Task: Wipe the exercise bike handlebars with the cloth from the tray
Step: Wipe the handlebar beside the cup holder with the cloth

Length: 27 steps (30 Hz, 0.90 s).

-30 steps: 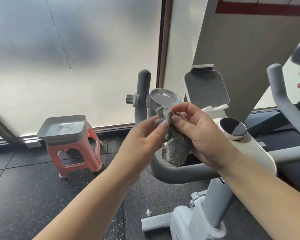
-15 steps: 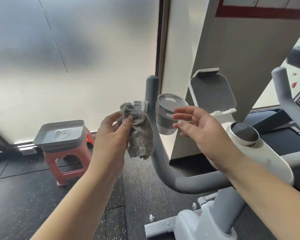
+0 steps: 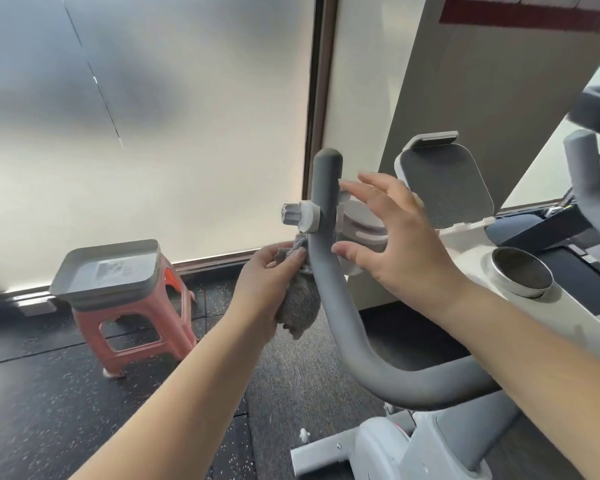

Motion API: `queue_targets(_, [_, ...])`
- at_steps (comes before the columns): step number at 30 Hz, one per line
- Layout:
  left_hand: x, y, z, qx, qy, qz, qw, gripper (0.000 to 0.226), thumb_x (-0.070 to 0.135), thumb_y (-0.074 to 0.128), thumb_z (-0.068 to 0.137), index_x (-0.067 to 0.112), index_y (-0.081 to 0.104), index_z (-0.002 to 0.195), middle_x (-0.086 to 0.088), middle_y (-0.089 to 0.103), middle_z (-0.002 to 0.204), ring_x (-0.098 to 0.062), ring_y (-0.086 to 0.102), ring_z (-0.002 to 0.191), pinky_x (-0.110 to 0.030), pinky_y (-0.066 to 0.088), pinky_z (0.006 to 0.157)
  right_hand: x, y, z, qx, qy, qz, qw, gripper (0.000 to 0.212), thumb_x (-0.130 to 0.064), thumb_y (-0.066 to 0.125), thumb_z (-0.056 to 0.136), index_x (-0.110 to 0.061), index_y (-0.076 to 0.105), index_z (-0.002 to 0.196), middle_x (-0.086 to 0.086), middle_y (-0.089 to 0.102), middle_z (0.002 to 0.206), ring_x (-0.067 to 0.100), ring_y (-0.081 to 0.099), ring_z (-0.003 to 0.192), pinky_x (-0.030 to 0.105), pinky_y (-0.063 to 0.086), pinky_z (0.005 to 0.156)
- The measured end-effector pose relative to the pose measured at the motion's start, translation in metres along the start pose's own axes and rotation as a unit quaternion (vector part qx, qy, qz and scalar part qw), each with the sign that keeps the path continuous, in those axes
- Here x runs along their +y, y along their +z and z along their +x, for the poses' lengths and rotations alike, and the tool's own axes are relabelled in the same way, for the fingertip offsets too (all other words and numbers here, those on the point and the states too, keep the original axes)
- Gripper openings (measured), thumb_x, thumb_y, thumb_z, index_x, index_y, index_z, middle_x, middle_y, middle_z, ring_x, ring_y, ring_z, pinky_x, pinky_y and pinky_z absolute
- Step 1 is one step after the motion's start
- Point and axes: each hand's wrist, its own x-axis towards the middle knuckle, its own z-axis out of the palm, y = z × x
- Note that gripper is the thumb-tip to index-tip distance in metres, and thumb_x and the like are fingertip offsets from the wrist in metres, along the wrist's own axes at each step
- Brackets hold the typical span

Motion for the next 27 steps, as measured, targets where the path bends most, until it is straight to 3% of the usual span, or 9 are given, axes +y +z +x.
queue_targets(3, [-0.001,0.0,0.005,-0.063,-0.043,-0.05,0.996,0.024,0.018,0.058,0.092,0.014,0.063,0.115,-0.018,0.066,0.099,-0.03,0.063,0.074,-0.044,0.051,0.068,-0.003,0.0,0.012,-0.033,-0.027,-0.036,0.998,0.081,-0.04,0.078,0.073,-0.034,0.037,0.143,-0.011,0.028,0.154,0.004,0.021,0.137,0.022,0.014,0.111])
queue_targets(6, [-0.008,-0.007,0.005,-0.112,-0.047,-0.09,0.988,0.032,0.007,0.052,0.092,0.01,0.058,0.123,-0.021,0.066,0.103,-0.03,0.065,0.078,-0.041,0.054,0.07,-0.001,0.006,0.014,-0.052,-0.038,-0.064,0.996,0.087,-0.04,0.079,0.072,-0.032,0.033,0.146,-0.009,0.022,0.157,0.015,0.019,0.144,0.034,0.017,0.118])
queue_targets(9, [-0.01,-0.015,-0.004,-0.118,-0.038,-0.074,0.99,0.032,0.002,0.054,0.09,0.007,0.059,0.121,-0.018,0.067,0.094,-0.027,0.065,0.068,-0.035,0.056,0.057,0.003,0.009,0.012,-0.058,-0.042,-0.051,0.996,0.09,-0.038,0.079,0.072,-0.033,0.029,0.147,-0.01,0.017,0.159,0.015,0.017,0.145,0.042,0.021,0.118])
queue_targets(13, [-0.009,-0.026,-0.017,-0.116,-0.043,-0.027,0.992,0.027,0.005,0.059,0.087,0.013,0.066,0.112,-0.017,0.068,0.088,-0.026,0.064,0.062,-0.032,0.053,0.05,0.006,0.008,0.011,-0.069,-0.041,-0.019,0.997,0.09,-0.035,0.079,0.073,-0.039,0.027,0.146,-0.017,0.013,0.159,0.008,0.017,0.145,0.019,0.017,0.115])
queue_targets(16, [0.001,-0.021,-0.002,-0.074,-0.029,-0.059,0.995,0.027,0.008,0.056,0.09,0.01,0.063,0.116,-0.015,0.068,0.084,-0.023,0.064,0.056,-0.032,0.053,0.047,0.008,0.007,0.012,-0.084,-0.04,-0.007,0.996,0.092,-0.035,0.08,0.072,-0.038,0.027,0.147,-0.017,0.011,0.159,0.007,0.016,0.145,0.018,0.017,0.113])
queue_targets(19, [0.008,-0.008,0.012,-0.069,-0.029,-0.082,0.994,0.028,0.009,0.054,0.092,0.006,0.06,0.12,-0.017,0.067,0.091,-0.025,0.065,0.065,-0.032,0.055,0.053,0.006,0.005,0.011,-0.104,-0.04,0.0,0.994,0.095,-0.037,0.08,0.07,-0.037,0.025,0.148,-0.017,0.008,0.159,0.005,0.015,0.145,0.008,0.018,0.109])
queue_targets(20, [0.006,-0.004,0.011,-0.083,-0.033,-0.085,0.992,0.027,0.01,0.053,0.093,0.005,0.061,0.118,-0.017,0.068,0.091,-0.025,0.065,0.067,-0.033,0.055,0.056,0.006,0.005,0.009,-0.108,-0.036,0.004,0.993,0.096,-0.037,0.08,0.07,-0.038,0.024,0.148,-0.017,0.008,0.159,0.004,0.016,0.145,0.007,0.018,0.109])
queue_targets(24, [-0.009,-0.007,-0.008,-0.125,-0.049,-0.099,0.986,0.023,0.009,0.05,0.094,0.002,0.061,0.113,-0.015,0.067,0.084,-0.022,0.065,0.063,-0.031,0.054,0.052,0.005,0.006,0.001,-0.111,-0.01,0.012,0.994,0.092,-0.038,0.077,0.074,-0.042,0.022,0.148,-0.017,0.015,0.158,-0.005,0.013,0.143,0.027,0.021,0.118])
queue_targets(27, [-0.025,-0.014,-0.024,-0.151,-0.069,-0.113,0.98,0.025,0.007,0.052,0.092,-0.002,0.061,0.113,-0.018,0.068,0.087,-0.023,0.066,0.067,-0.031,0.056,0.06,0.006,0.004,-0.007,-0.115,0.005,0.0,0.993,0.087,-0.042,0.074,0.076,-0.044,0.023,0.147,-0.015,0.024,0.156,-0.003,0.018,0.142,0.012,0.013,0.114])
